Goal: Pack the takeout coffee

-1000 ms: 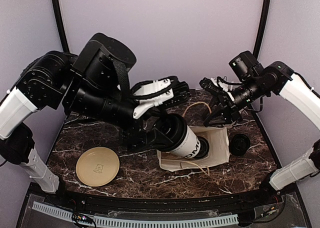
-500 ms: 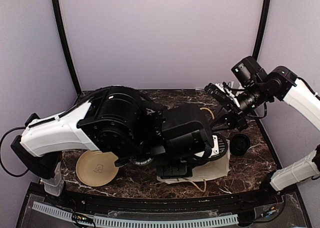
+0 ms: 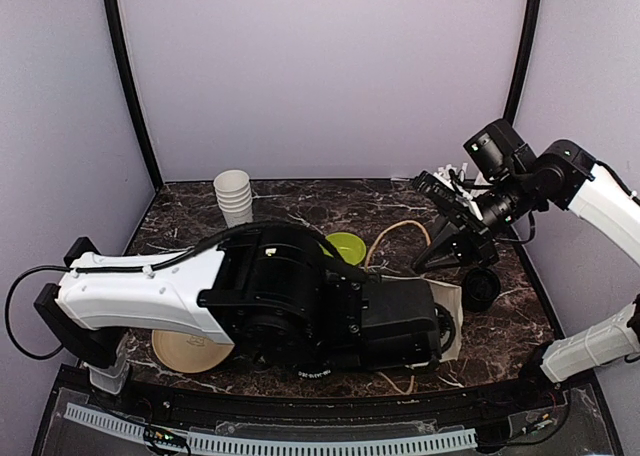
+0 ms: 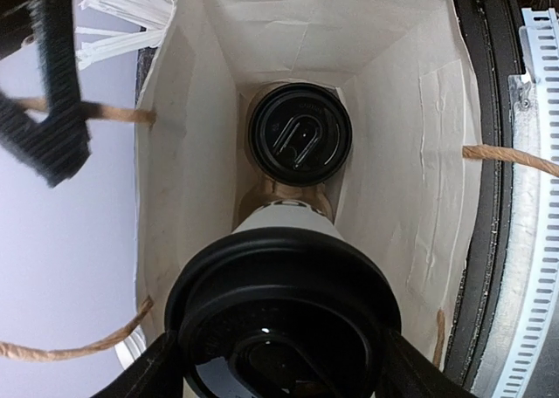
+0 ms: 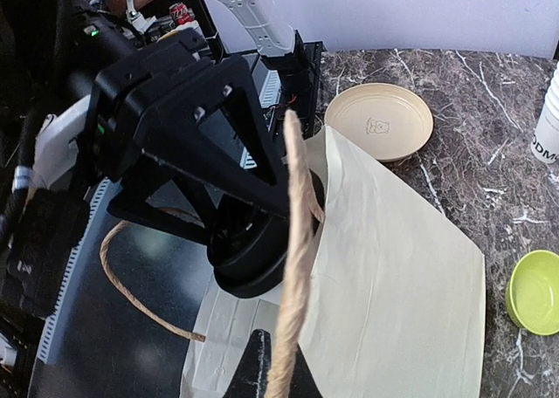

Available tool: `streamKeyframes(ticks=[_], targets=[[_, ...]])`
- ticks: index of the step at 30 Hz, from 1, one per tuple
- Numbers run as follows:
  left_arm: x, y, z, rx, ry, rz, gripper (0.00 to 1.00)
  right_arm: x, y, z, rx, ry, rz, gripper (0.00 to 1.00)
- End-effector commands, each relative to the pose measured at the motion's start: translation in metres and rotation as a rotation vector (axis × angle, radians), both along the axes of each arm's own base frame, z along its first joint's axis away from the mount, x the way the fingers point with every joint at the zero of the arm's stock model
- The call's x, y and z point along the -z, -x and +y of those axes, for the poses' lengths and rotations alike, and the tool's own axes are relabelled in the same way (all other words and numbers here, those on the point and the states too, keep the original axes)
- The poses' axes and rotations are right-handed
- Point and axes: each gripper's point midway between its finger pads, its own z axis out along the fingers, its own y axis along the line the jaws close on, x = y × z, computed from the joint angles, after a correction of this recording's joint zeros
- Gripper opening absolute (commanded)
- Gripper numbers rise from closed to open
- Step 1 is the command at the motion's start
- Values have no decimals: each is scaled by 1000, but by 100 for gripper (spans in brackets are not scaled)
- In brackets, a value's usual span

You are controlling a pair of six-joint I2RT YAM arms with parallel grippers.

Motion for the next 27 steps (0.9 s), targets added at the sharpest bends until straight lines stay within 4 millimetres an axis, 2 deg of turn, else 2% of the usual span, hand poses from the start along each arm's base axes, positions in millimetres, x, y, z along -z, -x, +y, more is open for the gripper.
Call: streamKeyframes(ticks=[1,8,15,21,27], targets=[[6,2,-7,34,-28,-49,55,-12,3,4,-10,-55,-10,0],[28,3,-7,51,-92,-44,56,-9,10,0,-20,-62,-1,0],[44,-14,4,4,-153,-73,56,-7,17,-2,-52,-62,12,0],[57,-28,5,13,-215,-170,55,-9,20,-1,-65,-74,24,0],[63,-34,-1,30,-184,-173,55,-6,22,0,-83,-76,43,0]])
